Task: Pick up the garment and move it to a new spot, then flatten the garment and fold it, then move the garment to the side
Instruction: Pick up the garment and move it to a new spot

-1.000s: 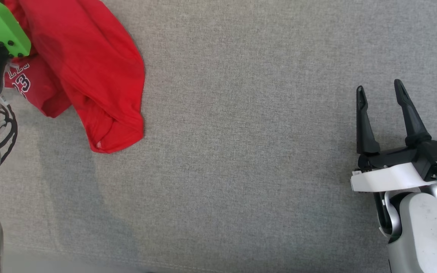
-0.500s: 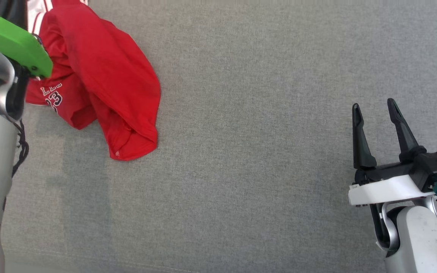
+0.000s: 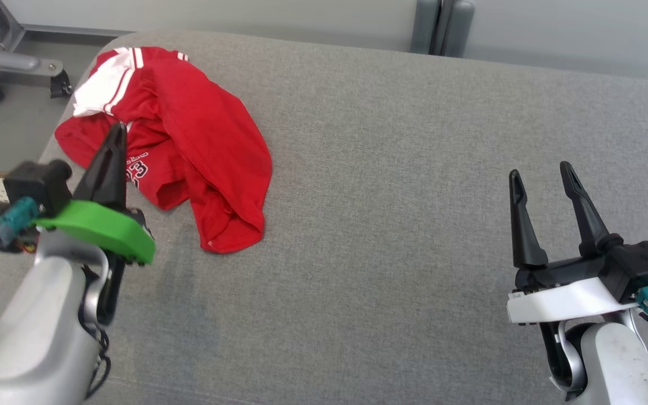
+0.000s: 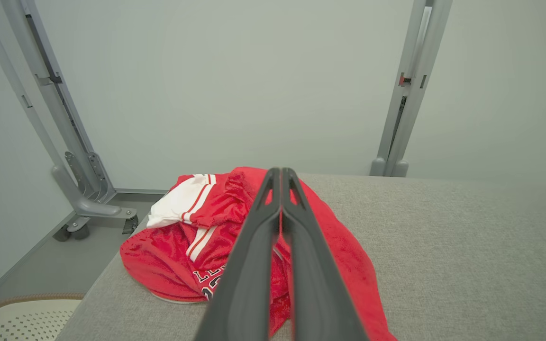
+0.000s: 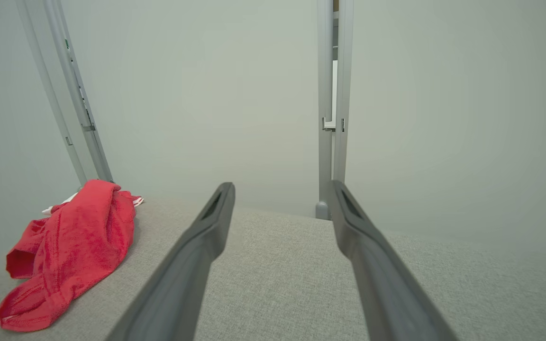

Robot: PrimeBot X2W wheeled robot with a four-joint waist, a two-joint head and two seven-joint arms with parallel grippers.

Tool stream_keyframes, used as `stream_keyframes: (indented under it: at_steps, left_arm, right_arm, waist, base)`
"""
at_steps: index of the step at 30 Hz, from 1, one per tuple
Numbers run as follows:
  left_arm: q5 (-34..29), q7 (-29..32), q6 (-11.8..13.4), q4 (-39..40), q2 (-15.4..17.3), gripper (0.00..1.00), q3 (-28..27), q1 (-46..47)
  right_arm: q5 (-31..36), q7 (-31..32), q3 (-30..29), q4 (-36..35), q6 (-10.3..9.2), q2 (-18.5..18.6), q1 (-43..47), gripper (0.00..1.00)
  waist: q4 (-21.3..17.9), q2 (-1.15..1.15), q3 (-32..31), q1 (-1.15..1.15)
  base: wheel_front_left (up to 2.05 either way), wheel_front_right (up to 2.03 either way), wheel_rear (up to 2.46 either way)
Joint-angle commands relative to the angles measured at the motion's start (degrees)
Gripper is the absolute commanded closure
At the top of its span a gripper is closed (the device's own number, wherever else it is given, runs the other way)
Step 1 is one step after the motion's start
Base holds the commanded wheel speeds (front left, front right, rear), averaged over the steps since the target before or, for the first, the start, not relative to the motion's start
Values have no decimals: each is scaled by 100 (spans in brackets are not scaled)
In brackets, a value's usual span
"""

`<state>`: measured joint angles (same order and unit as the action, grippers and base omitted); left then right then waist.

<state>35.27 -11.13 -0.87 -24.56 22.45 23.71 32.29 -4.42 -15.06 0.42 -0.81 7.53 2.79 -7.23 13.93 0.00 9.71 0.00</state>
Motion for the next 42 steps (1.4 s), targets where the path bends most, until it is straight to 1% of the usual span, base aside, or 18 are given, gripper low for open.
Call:
stream_keyframes:
  at_steps: [1,3,4,5,6,7,9,10,13,16,17,23,24,29,35,42]
  left_arm:
    - [7,-80,119,197,-30,100,-16,-316]
    - [55,-182,284,516,-135,100,-33,-761]
    - [103,-238,386,674,-217,76,-85,-969]
    - [137,-267,444,781,-281,50,-100,-1148]
    - [106,-308,457,890,-328,7,-49,-1350]
    - [61,-323,485,952,-364,0,-30,-1489]
    - [-50,-369,595,1025,-445,0,-30,-1729]
    - [-104,-385,636,1069,-543,0,-30,-1847]
    - [-271,-408,699,1172,-731,0,-80,-2118]
    - [-643,-406,757,1343,-938,0,-210,-2393]
    - [-668,-407,772,1380,-1032,0,-274,-2479]
    - [-1184,-408,585,1530,-1343,0,-630,-2774]
    - [-1291,-408,524,1525,-1372,0,-658,-2784]
    - [-1528,-408,366,1451,-1538,0,-858,-2774]
    - [-1705,-403,188,1409,-1681,0,-1066,-2800]
    - [-1835,-404,76,1368,-1797,0,-1291,-2752]
  right_arm:
    - [-23,-18,32,-57,-8,18,95,0]
    - [-23,-18,62,-104,-8,17,161,0]
    - [-25,-18,60,-125,-9,20,183,0]
    - [-31,-18,60,-140,-8,20,205,0]
    - [-41,-18,48,-151,-8,18,239,0]
    - [-53,-18,50,-158,-8,17,263,0]
    - [-68,-18,89,-150,-8,17,313,0]
    - [-62,-18,119,-139,-8,17,352,0]
    - [-55,-18,168,-123,-8,20,407,0]
    - [-73,-18,243,-107,-8,18,449,0]
    - [-77,-18,261,-109,-8,19,446,0]
    - [-107,-18,307,-114,-8,19,468,0]
    - [-103,-18,314,-109,-8,19,471,0]
    - [-143,-18,351,-90,-8,19,447,0]
    - [-165,-18,396,-65,-8,19,455,0]
    - [-102,-18,384,-83,-8,19,406,0]
  waist:
    - [173,0,-265,0]
    - [213,0,-341,0]
    - [240,0,-373,0]
    - [261,0,-397,0]
    - [294,0,-431,0]
    - [314,0,-452,0]
    - [360,0,-494,0]
    - [387,0,-518,0]
    - [447,0,-552,0]
    - [480,0,-570,0]
    - [485,0,-573,0]
    - [534,0,-591,0]
    - [538,0,-586,0]
    - [518,0,-581,0]
    - [486,0,-546,0]
    - [448,0,-417,0]
  base:
    - [0,0,0]
    - [0,0,0]
    - [0,0,0]
    - [0,0,0]
    - [0,0,0]
    - [0,0,0]
    - [0,0,0]
    - [0,0,0]
    - [0,0,0]
    - [0,0,0]
    - [0,0,0]
    - [0,0,0]
    - [0,0,0]
    - [0,0,0]
    - [0,0,0]
    - [0,0,0]
